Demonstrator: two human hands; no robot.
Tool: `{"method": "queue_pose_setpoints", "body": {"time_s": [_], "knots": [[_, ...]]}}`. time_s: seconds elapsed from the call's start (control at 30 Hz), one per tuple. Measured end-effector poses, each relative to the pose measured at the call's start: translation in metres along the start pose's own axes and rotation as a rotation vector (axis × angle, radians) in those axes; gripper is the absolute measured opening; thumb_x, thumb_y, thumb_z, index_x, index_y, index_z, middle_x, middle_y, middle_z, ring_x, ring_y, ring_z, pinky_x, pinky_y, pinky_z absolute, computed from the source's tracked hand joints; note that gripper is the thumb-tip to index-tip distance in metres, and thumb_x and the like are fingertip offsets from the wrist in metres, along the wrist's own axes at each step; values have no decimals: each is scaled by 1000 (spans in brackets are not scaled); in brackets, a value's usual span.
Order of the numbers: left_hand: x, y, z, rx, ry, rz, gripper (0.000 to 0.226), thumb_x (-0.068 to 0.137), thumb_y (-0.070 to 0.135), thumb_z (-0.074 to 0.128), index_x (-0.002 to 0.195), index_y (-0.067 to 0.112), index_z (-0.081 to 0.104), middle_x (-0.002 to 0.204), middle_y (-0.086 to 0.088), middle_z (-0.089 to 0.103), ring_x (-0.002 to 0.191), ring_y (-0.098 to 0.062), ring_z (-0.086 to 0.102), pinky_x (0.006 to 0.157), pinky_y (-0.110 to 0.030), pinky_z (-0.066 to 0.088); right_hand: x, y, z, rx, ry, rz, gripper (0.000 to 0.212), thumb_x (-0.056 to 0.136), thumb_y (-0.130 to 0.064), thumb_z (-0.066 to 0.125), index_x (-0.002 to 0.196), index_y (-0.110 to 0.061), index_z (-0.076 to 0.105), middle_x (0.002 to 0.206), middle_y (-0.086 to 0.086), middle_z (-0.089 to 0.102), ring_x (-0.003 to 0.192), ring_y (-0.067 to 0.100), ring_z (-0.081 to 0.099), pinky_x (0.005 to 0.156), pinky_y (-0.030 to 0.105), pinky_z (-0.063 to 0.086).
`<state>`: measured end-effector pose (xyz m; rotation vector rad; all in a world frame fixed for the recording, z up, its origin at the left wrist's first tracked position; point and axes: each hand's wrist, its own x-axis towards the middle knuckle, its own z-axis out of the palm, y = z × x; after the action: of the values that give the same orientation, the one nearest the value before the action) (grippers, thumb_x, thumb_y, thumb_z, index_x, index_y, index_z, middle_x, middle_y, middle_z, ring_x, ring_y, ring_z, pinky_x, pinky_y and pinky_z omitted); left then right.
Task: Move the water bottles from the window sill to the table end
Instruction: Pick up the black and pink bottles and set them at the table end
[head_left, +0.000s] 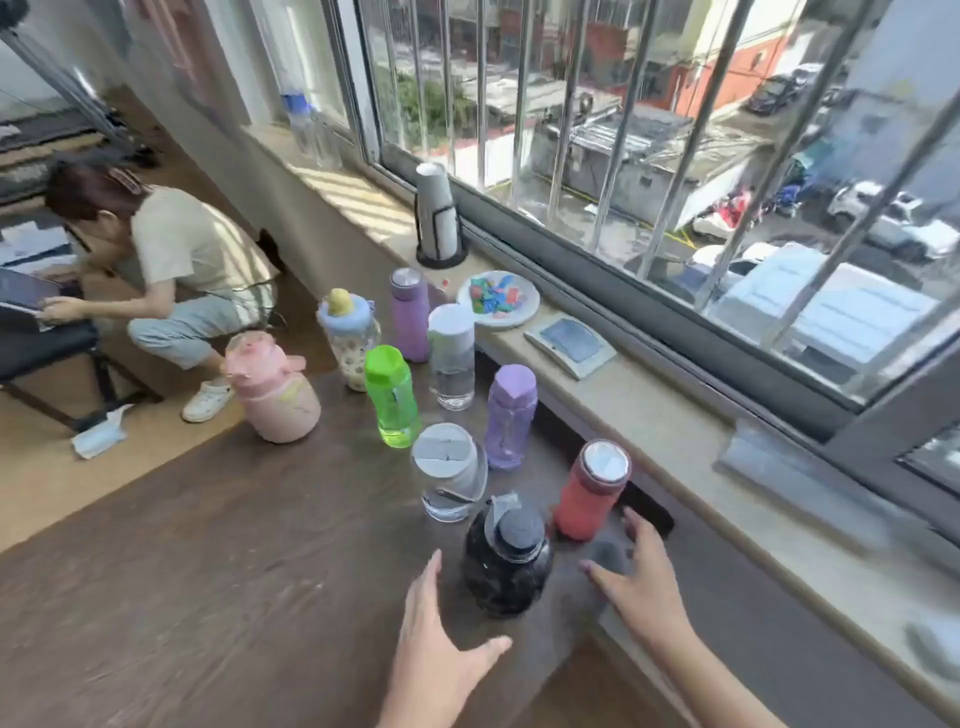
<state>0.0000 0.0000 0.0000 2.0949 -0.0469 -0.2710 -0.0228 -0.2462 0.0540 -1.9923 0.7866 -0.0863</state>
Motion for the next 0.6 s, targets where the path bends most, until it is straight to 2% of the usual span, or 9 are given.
{"method": "queue_pose_setpoints", "body": {"time_s": [0.07, 0.1, 0.13, 0.17, 0.23, 0.3, 0.4, 0.5, 0.6], "knots": [[11, 10, 9, -114, -37, 82, 124, 42, 42, 98, 142, 76, 33, 146, 43, 47, 142, -11, 55, 119, -41, 46, 17, -1, 7, 102, -25, -45, 84, 71, -1, 91, 143, -12, 48, 130, -6, 55, 115, -5, 58, 102, 15, 43], [16, 15, 13, -113, -64, 102, 120, 46, 36, 98, 142, 72, 37, 145, 44, 50, 140, -5, 56, 117, -37, 47, 25, 1, 10, 129, -47, -75, 82, 71, 0, 91, 140, -15, 49, 128, -8, 57, 108, -14, 60, 98, 8, 44], [21, 11, 21, -112, -50, 128, 117, 47, 30, 98, 143, 66, 43, 144, 43, 55, 138, 4, 57, 116, -31, 48, 33, 4, 15, 129, -65, -73, 78, 72, -1, 90, 137, -18, 51, 127, -8, 60, 105, -16, 62, 99, 11, 48], [23, 12, 25, -109, 3, 147, 118, 46, 26, 99, 143, 64, 46, 142, 43, 56, 135, 13, 56, 113, -24, 48, 40, 11, 20, 135, -54, -77, 72, 73, -3, 90, 133, -18, 53, 127, -5, 63, 105, -10, 65, 102, 21, 53], [21, 14, 29, -100, 81, 102, 123, 42, 31, 100, 140, 75, 40, 142, 43, 53, 133, 21, 51, 109, -20, 46, 47, 24, 25, 138, -9, -81, 66, 73, -8, 90, 128, -21, 56, 126, 0, 66, 105, 4, 69, 101, 40, 57], [20, 11, 33, -97, 68, 89, 130, 38, 39, 99, 140, 82, 31, 145, 38, 52, 137, 19, 47, 112, -23, 44, 54, 28, 26, 124, 14, -104, 62, 73, -12, 91, 122, -30, 59, 121, -6, 70, 104, 6, 71, 96, 35, 57], [19, 15, 39, -83, 68, 61, 138, 34, 47, 98, 137, 88, 16, 151, 40, 46, 141, 25, 38, 114, -19, 39, 59, 28, 27, 94, 25, -159, 59, 73, -14, 92, 102, -52, 57, 104, -27, 73, 95, -2, 72, 82, 16, 54], [18, 20, 45, -81, 125, 56, 133, 38, 39, 98, 137, 84, 22, 150, 42, 48, 138, 21, 46, 111, -18, 43, 61, 28, 25, 87, 19, -192, 54, 71, -12, 92, 96, -46, 58, 98, -36, 71, 91, -7, 71, 77, 5, 52], [16, 21, 51, -73, 184, 32, 126, 39, 41, 97, 137, 79, 28, 141, 48, 52, 126, 28, 51, 100, -3, 41, 57, 26, 23, 108, 2, -212, 52, 70, -10, 92, 97, -41, 60, 98, -24, 74, 90, -10, 69, 75, 2, 50]]}}
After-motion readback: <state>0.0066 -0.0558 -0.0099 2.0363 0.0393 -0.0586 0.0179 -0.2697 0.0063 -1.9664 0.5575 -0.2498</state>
